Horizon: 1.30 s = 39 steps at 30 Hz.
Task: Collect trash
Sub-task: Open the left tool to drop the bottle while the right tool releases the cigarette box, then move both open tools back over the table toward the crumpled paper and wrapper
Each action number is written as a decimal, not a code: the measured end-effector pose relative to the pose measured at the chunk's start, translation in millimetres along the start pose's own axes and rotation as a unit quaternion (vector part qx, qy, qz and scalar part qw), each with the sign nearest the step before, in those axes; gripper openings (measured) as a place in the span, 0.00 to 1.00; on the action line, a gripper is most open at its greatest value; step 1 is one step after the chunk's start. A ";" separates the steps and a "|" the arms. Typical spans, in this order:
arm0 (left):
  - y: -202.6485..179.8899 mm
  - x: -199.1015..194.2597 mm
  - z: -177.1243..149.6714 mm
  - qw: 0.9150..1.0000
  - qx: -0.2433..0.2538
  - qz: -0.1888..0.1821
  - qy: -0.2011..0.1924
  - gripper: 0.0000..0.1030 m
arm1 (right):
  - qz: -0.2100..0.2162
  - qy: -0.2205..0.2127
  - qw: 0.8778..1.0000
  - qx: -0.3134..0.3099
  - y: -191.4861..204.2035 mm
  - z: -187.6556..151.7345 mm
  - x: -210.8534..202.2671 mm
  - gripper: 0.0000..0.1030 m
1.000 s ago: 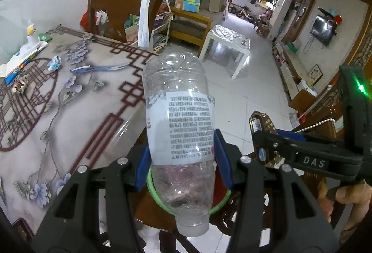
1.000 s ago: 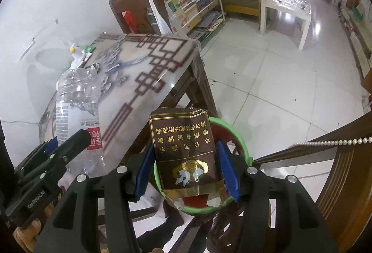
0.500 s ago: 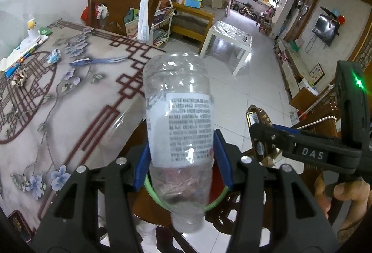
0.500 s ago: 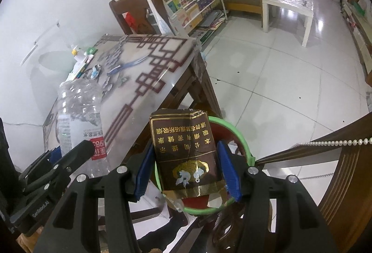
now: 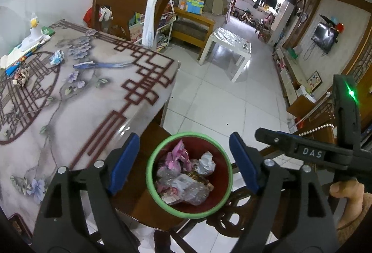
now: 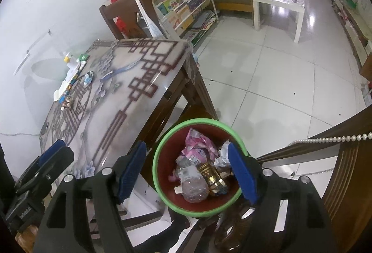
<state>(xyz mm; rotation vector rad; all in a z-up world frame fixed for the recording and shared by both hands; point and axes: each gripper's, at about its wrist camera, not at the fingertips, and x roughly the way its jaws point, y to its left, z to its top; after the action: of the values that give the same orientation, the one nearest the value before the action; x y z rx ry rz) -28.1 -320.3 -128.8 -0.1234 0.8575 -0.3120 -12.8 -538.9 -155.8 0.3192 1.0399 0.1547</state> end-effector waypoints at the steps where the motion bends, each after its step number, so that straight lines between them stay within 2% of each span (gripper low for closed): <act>1: 2.6 -1.2 0.4 1.000 -0.001 0.002 -0.002 0.75 | -0.001 -0.001 1.000 -0.001 2.0 0.5 -0.3 0.69; 10: 37.9 -17.7 12.1 1.000 -0.016 0.010 -0.022 0.75 | -0.007 -0.013 0.999 -0.029 39.8 7.8 -0.7 0.69; 18: 86.9 -28.8 32.6 0.999 -0.024 0.007 -0.039 0.75 | -0.017 -0.027 0.998 -0.061 98.3 25.0 8.1 0.69; 24: 162.1 -38.2 46.3 0.997 -0.044 0.033 -0.054 0.75 | -0.034 -0.027 0.993 -0.108 153.4 40.7 26.2 0.69; 28: 229.8 -41.4 52.7 0.994 -0.072 0.064 -0.055 0.75 | -0.042 -0.014 0.989 -0.138 195.8 43.8 52.5 0.69; 35: 342.5 -25.7 67.2 0.985 -0.108 0.128 -0.040 0.75 | -0.019 -0.002 0.992 -0.123 247.2 41.8 89.6 0.69; 39: 395.4 -7.8 82.3 0.978 -0.139 0.150 -0.033 0.75 | -0.012 0.012 0.995 -0.102 264.7 46.7 110.8 0.69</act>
<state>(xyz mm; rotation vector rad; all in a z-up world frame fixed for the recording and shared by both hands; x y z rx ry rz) 116.8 55.4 -161.1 -0.2607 0.8367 0.0959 89.6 -267.5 -137.3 0.1199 1.0426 0.2412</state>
